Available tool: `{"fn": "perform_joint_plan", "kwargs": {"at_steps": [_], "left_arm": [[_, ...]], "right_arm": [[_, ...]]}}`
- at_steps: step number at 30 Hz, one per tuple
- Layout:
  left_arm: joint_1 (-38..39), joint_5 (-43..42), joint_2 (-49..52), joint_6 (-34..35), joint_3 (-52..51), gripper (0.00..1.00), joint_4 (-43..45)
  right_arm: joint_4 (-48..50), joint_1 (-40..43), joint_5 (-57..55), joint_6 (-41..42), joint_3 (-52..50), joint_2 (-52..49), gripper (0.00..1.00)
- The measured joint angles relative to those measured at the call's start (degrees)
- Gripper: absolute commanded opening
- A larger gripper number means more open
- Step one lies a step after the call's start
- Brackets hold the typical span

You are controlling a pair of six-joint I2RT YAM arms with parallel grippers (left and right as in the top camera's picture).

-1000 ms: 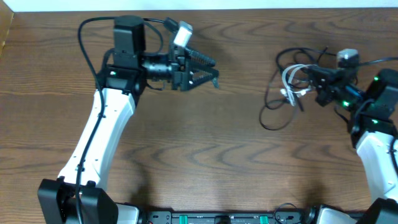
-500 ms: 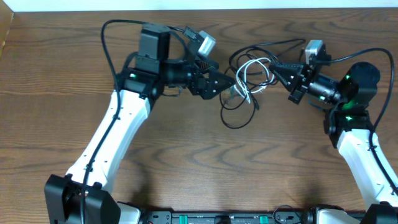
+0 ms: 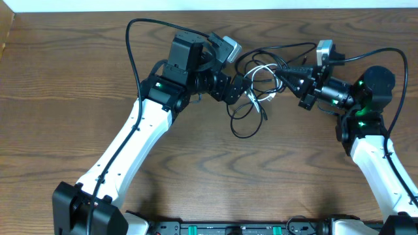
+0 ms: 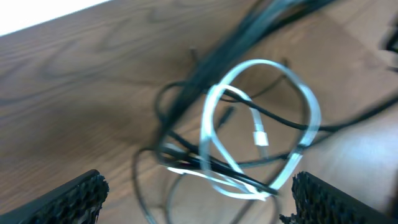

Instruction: Untangle cables

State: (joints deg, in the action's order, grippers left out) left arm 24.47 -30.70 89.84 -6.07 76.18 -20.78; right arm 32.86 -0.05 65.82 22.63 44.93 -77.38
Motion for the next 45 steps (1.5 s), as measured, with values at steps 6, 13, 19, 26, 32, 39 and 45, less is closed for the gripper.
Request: {"fn": "perform_joint_plan", "kwargs": {"at_steps": [6, 13, 19, 26, 32, 39, 45], "left_arm": [[0.0, 4.1, 0.0, 0.0, 0.0, 0.95, 1.8], [0.0, 6.6, 0.0, 0.0, 0.0, 0.95, 4.3], [0.0, 9.8, 0.3, -0.2, 0.0, 0.93, 3.9], [0.4, 20.1, 0.9, -0.2, 0.0, 0.85, 2.3], [1.1, 30.5, 0.9, -0.2, 0.0, 0.84, -0.3], [-1.5, 42.6, 0.9, -0.2, 0.0, 0.81, -4.2], [-8.5, 47.0, 1.0, 1.6, 0.0, 0.64, -6.9]], "right_arm": [[0.7, -1.0, 2.4, 1.2, 0.0, 0.0, 0.01], [0.9, -2.6, 4.5, 2.2, 0.0, 0.0, 0.01], [5.7, -3.0, 6.5, 5.0, 0.0, 0.0, 0.01], [12.4, -3.0, 9.0, 11.4, 0.0, 0.0, 0.01], [12.3, -2.3, 9.6, 13.1, 0.0, -0.2, 0.02], [9.7, 1.4, 10.8, 13.6, 0.0, -0.2, 0.01], [8.3, 6.6, 11.8, 13.8, 0.0, -0.2, 0.02]]}}
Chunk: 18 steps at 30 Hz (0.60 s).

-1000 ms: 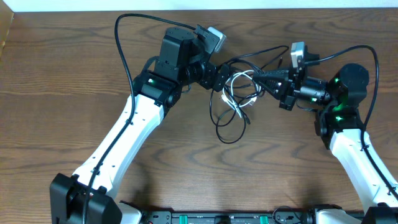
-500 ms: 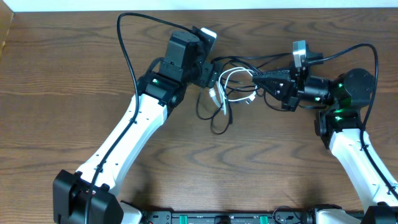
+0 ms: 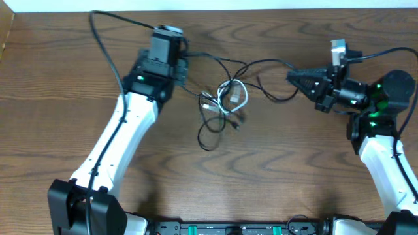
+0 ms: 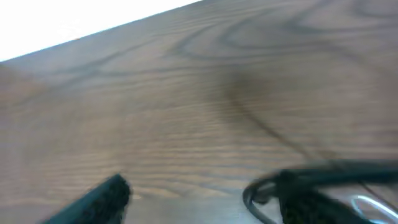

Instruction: Untangle cables

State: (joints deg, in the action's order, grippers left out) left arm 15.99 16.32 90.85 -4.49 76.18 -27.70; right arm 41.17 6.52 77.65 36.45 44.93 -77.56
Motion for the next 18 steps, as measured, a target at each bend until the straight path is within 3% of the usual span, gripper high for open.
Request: {"fn": "perform_joint_plan", "kwargs": {"at_steps": [10, 18], "left_arm": [[-2.9, -2.6, 0.0, 1.7, 0.0, 0.57, -1.9], [-9.4, -2.3, 0.0, 1.7, 0.0, 0.52, -3.2]], "right_arm": [[0.0, 2.5, 0.4, 0.0, 0.0, 0.0, 0.01], [-0.2, 12.3, 3.2, 0.0, 0.0, 0.0, 0.02]]}}
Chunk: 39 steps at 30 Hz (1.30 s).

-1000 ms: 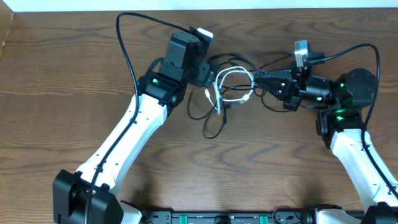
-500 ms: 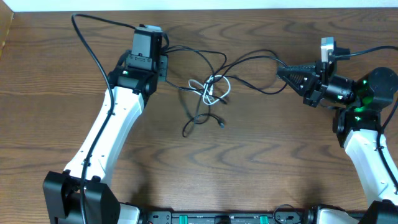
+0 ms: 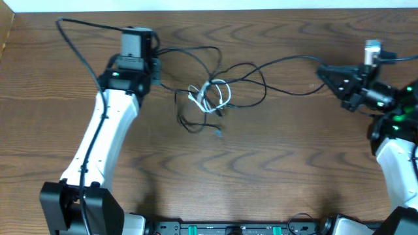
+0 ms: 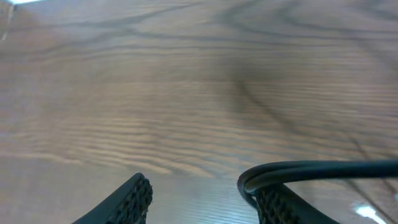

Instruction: Untangle cables

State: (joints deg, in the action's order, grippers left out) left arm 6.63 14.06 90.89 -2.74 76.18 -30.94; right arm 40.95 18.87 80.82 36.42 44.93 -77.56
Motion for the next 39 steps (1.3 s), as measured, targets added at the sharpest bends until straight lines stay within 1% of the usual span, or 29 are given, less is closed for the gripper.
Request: {"fn": "perform_joint_plan", "kwargs": {"at_steps": [2, 6, 9, 13, 17, 23, 24, 27, 30, 34, 37, 39], "left_arm": [[-2.4, 0.0, 0.0, 0.2, 0.0, 0.50, -0.1], [-7.3, 0.0, 0.0, 0.7, 0.0, 0.41, -0.2], [-10.9, 0.0, 0.0, 1.0, 0.0, 0.38, -0.2], [-15.9, 0.0, 0.0, 1.2, 0.0, 0.36, -0.2], [-19.4, -0.4, 0.0, 1.2, 0.0, 0.36, -0.2], [-27.0, 0.9, 0.0, 1.2, 0.0, 0.34, 0.1], [-27.7, 1.0, 0.0, 1.2, 0.0, 0.30, 0.1], [-29.9, 0.7, 0.0, 1.8, 0.0, 0.26, 0.0], [-30.8, -3.1, 0.0, 2.3, 0.0, 0.19, 0.0], [-30.1, -10.6, 0.0, 2.5, 0.0, 0.19, 0.0], [-28.4, -15.4, 0.0, 2.6, 0.0, 0.29, -0.1], [-27.1, -17.8, 0.0, 2.2, 0.0, 0.40, -0.4]], "right_arm": [[0.0, 2.5, 0.9, 0.0, 0.0, 0.0, 0.01], [0.0, 7.5, 2.2, 0.0, 0.0, 0.0, 0.02], [0.0, 11.3, 3.1, 0.0, 0.0, 0.0, 0.01], [0.0, 15.8, 4.5, 0.0, 0.0, 0.0, 0.02], [0.0, 19.7, 5.3, 0.0, 0.0, 0.0, 0.01], [0.0, 26.8, 5.1, 0.0, 0.0, 0.0, 0.01], [0.0, 27.7, 5.1, 0.0, 0.0, 0.0, 0.01], [0.0, 29.7, 5.1, 0.0, 0.0, 0.0, 0.01], [0.0, 30.4, 5.1, 0.0, 0.0, 0.0, 0.01], [0.0, 29.9, 5.1, 0.0, 0.0, 0.0, 0.01], [-0.1, 28.5, 5.2, 0.0, 0.0, 0.0, 0.01], [-1.4, 27.4, 5.6, -0.1, 0.0, 0.0, 0.02]]}}
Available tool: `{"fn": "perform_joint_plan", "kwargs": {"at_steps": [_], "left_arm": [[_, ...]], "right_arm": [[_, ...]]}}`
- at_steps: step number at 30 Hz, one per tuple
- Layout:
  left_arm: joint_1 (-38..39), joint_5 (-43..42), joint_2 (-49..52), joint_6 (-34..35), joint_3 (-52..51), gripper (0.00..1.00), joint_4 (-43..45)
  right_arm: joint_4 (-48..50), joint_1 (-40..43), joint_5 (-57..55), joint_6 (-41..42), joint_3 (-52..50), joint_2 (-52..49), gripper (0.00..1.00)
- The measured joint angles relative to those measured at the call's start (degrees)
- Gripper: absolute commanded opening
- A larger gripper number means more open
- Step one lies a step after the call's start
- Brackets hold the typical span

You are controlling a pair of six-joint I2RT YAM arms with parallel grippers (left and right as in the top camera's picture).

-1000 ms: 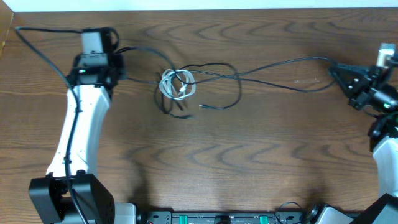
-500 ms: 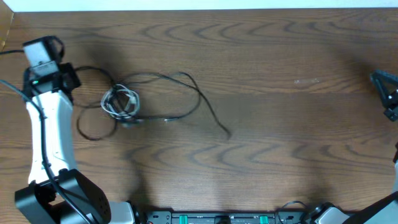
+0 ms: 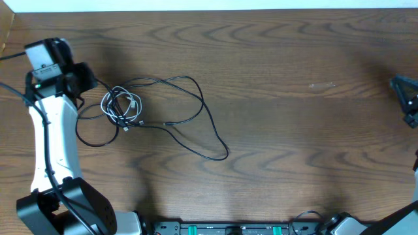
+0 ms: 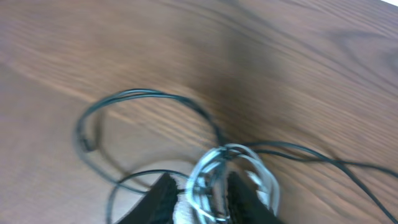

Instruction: Untangle cables

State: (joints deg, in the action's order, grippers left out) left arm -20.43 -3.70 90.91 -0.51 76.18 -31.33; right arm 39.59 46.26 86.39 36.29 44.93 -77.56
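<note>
The tangle [image 3: 121,106] lies at the table's left: a white cable coiled up with a thin black cable. In the left wrist view the white coil [image 4: 219,163] sits between my left fingers [image 4: 163,198], which stand close on either side of it. My left gripper [image 3: 96,86] is at the far left, shut on the bundle [image 4: 202,202]. A long black loop [image 3: 196,98] trails right, and its free end [image 3: 224,155] rests on the wood. My right gripper [image 3: 405,98] barely shows at the right edge, far from the cables and with its jaws hidden.
The wooden table [image 3: 294,143] runs out at its far edge [image 3: 209,9] along the top of the overhead view. A second black loop [image 3: 91,138] lies beside my left arm [image 3: 52,137].
My left gripper has moved from the upper left-centre to the far left, and the tangle has come with it. The right gripper has drawn back to the right edge; the black cable's end now lies free.
Both grippers were first close together over the tangle at the table's upper middle. They then stood wider apart, with a black cable stretched between them. Wider again, the knot loosened. Now the bundle is at the far left and the long black strand lies slack.
</note>
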Motion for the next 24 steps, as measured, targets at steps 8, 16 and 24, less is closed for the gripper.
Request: {"fn": "perform_joint_plan", "kwargs": {"at_steps": [8, 16, 24], "left_arm": [[7.3, -5.1, 0.0, -3.3, 0.0, 0.92, -4.1], [10.8, -6.1, 0.0, -4.4, 0.0, 0.95, -7.1], [10.8, -5.3, 0.1, -4.4, 0.0, 0.96, -7.4]], "right_arm": [[-19.1, -7.3, -1.3, -8.9, 0.2, 0.0, 0.35], [-41.7, -19.3, -16.1, -23.4, 0.2, 0.1, 0.99], [-51.9, -35.7, -36.9, -29.6, 0.2, 0.0, 0.99]]}}
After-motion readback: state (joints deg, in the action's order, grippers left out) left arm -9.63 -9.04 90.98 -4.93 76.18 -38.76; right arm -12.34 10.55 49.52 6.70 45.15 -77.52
